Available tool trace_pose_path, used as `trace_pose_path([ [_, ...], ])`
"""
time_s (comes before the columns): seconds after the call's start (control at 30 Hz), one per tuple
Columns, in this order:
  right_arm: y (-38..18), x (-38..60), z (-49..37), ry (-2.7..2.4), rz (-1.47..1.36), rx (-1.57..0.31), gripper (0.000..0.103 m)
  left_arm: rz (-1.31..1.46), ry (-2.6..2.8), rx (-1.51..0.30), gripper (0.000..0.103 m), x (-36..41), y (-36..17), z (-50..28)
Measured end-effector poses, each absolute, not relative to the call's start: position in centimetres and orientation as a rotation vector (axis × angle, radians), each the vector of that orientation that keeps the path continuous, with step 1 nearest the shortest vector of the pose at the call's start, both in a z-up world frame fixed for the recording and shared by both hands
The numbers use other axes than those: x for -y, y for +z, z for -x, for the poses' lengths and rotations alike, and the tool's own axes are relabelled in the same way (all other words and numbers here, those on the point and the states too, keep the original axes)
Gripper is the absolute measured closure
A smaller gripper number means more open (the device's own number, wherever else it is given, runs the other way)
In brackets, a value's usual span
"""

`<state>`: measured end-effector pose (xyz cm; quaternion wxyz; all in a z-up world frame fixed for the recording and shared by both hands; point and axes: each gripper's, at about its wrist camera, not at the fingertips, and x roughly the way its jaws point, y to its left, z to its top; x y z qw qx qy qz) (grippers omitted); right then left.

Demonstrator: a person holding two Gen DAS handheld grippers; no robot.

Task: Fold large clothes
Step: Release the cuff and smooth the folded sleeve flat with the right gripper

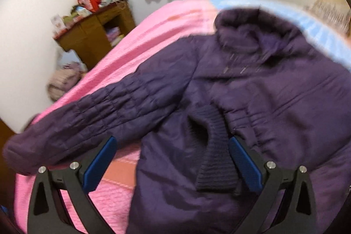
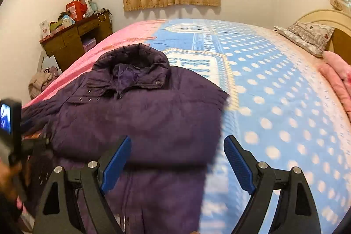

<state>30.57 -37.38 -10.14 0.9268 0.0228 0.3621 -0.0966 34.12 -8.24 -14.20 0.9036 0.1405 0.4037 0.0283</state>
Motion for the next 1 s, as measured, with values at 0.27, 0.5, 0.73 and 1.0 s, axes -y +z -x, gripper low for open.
trace_pose_path([
  [0.27, -17.4, 34.5, -35.8, -0.191, 0.066, -0.867, 0.016, -0.294, 0.132, -0.733, 0.0, 6.6, -11.5, -32.2],
  [0.5, -18.3, 34.3, -35.4, -0.2, 0.091, -0.855, 0.016, -0.271, 0.032, -0.587, 0.0, 10.6, -6.9, -31.8],
  [0.73, -18.6, 34.0, -35.4, -0.198, 0.088, -0.842, 0.016, -0.413, 0.055, -0.699, 0.0, 13.7, -13.9, -33.9],
  [1.0, -18.7, 33.0, -35.4, -0.221, 0.15, -0.833, 0.016, -0.366, 0.011, -0.755, 0.0, 12.1, -15.7, -33.9],
])
